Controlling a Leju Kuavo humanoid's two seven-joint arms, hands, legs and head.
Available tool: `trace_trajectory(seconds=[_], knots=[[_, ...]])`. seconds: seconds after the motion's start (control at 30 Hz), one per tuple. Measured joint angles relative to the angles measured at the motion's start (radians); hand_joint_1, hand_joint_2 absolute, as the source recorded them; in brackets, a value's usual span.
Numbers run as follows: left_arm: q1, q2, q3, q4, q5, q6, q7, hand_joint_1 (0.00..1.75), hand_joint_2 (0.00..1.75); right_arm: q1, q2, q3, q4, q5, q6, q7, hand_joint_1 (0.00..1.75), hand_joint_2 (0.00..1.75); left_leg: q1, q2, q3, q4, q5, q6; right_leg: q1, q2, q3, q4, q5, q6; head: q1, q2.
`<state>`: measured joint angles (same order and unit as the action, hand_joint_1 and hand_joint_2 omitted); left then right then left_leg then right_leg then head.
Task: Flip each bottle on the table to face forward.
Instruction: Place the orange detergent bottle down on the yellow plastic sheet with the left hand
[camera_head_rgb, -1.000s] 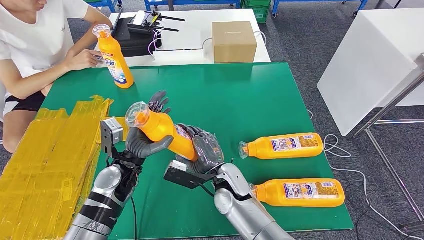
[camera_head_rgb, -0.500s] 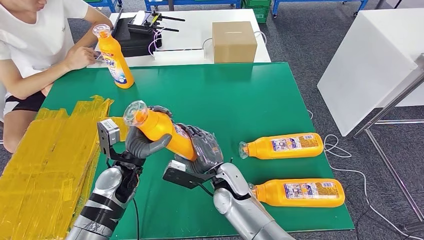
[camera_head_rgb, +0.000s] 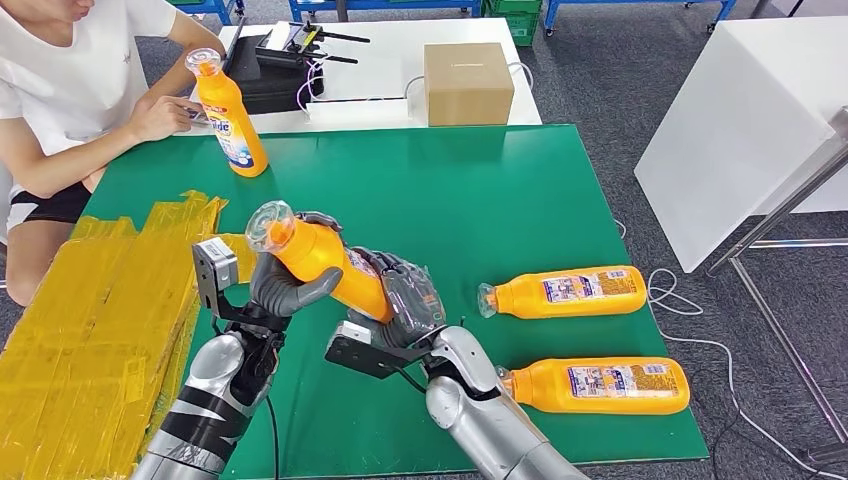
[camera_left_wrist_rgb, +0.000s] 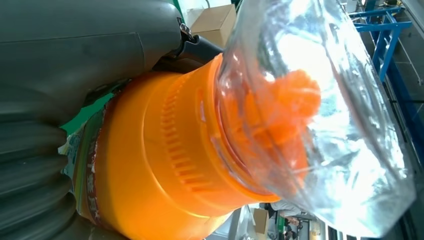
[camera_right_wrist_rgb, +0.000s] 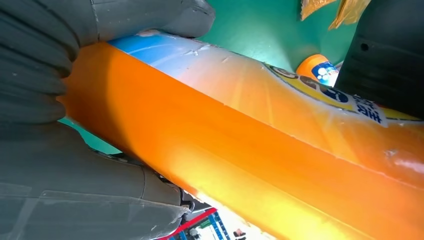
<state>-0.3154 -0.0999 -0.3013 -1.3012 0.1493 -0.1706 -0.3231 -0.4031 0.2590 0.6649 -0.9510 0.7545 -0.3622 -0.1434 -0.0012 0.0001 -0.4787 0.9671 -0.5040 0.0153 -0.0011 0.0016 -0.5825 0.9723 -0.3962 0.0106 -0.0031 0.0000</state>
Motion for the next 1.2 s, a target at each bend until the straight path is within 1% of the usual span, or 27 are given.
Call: trace_trajectory(seconds=[0.1,0.13,0.23,0.27,0.4,0.57,0.63,0.7,0.87,1.0,1.1,1.2], knots=[[0.000,0.000,0.000,0.000,0.001,0.000,0.000,1.75,1.75,0.000,0.000,0.000,0.000,-0.004,-0.002,-0.002,1.75,1.75,0.000,0.000,0.000,0.000,0.000,0.000,0.000,0.000,0.000,0.000,0.000,0.000,0.000,0.000],[-0.001,0.000,0.000,0.000,0.002,0.000,0.000,1.75,1.75,0.000,0.000,0.000,0.000,-0.005,-0.004,-0.003,1.64,1.75,0.000,0.000,0.000,0.000,0.000,0.000,0.000,0.000,0.000,0.000,0.000,0.000,0.000,0.000],[-0.002,0.000,0.000,0.000,0.002,0.001,0.000,1.75,1.75,0.001,0.000,0.000,-0.001,-0.009,-0.012,-0.007,0.33,1.75,0.000,0.000,0.000,0.000,0.000,0.000,0.000,0.000,0.000,0.000,0.000,0.000,0.000,0.000],[-0.002,0.000,0.000,0.000,0.002,0.004,0.000,1.75,1.75,0.002,0.000,-0.001,-0.003,-0.011,-0.021,-0.012,0.00,1.75,0.000,0.000,0.000,0.000,0.000,0.000,0.000,0.000,0.000,0.000,0.000,0.000,0.000,0.000],[-0.004,0.000,0.000,0.000,-0.016,0.034,0.007,1.75,1.75,0.018,0.000,-0.002,-0.043,-0.033,-0.090,-0.052,0.00,1.75,0.000,0.000,0.000,0.000,0.000,0.000,0.000,0.000,0.000,0.000,0.000,0.000,0.000,0.000],[-0.006,0.003,0.002,0.000,-0.038,0.063,0.006,1.75,1.75,0.030,-0.004,-0.005,-0.098,-0.053,-0.109,-0.067,0.00,1.75,0.000,0.000,0.000,0.000,0.000,0.000,0.000,0.000,0.000,0.000,0.000,0.000,0.000,0.000],[-0.012,0.004,0.003,0.000,-0.091,0.119,0.005,1.75,1.75,0.043,-0.006,-0.011,-0.127,-0.079,-0.126,-0.087,0.00,1.75,0.000,0.000,0.000,0.000,0.000,0.000,0.000,0.000,0.000,0.000,0.000,0.000,0.000,0.000],[-0.023,0.009,0.006,0.000,-0.173,0.199,0.007,1.75,1.75,0.061,-0.011,-0.024,-0.173,-0.112,-0.147,-0.105,0.00,1.75,0.000,0.000,0.000,0.000,0.000,0.000,0.000,0.000,0.000,0.000,0.000,0.000,0.000,0.000],[-0.055,0.028,0.023,0.000,-0.447,0.425,0.022,1.75,1.75,0.115,-0.033,-0.083,-0.320,-0.225,-0.163,-0.144,0.00,1.75,0.000,0.000,0.000,0.000,0.000,0.000,0.000,0.000,0.000,0.000,0.000,0.000,0.000,0.000],[-0.065,0.044,0.055,0.000,-0.681,0.594,0.053,1.75,1.75,0.163,-0.052,-0.143,-0.445,-0.334,-0.123,-0.192,0.00,1.75,0.000,0.000,0.000,0.000,0.000,0.000,0.000,0.000,0.000,0.000,0.000,0.000,0.000,0.000],[-0.065,0.059,0.090,0.001,-0.932,0.732,0.122,1.75,1.75,0.204,-0.066,-0.178,-0.537,-0.382,-0.087,-0.218,0.00,1.75,0.000,0.000,0.000,0.000,0.000,0.000,0.000,0.000,-0.001,0.000,0.000,0.000,0.000,0.000],[-0.061,0.074,0.136,0.006,-1.283,0.837,0.231,1.75,1.75,0.244,-0.080,-0.206,-0.613,-0.400,-0.075,-0.234,0.00,1.75,0.000,0.000,-0.001,0.000,0.000,0.000,0.000,0.000,-0.001,0.000,0.000,0.000,0.000,0.000]])
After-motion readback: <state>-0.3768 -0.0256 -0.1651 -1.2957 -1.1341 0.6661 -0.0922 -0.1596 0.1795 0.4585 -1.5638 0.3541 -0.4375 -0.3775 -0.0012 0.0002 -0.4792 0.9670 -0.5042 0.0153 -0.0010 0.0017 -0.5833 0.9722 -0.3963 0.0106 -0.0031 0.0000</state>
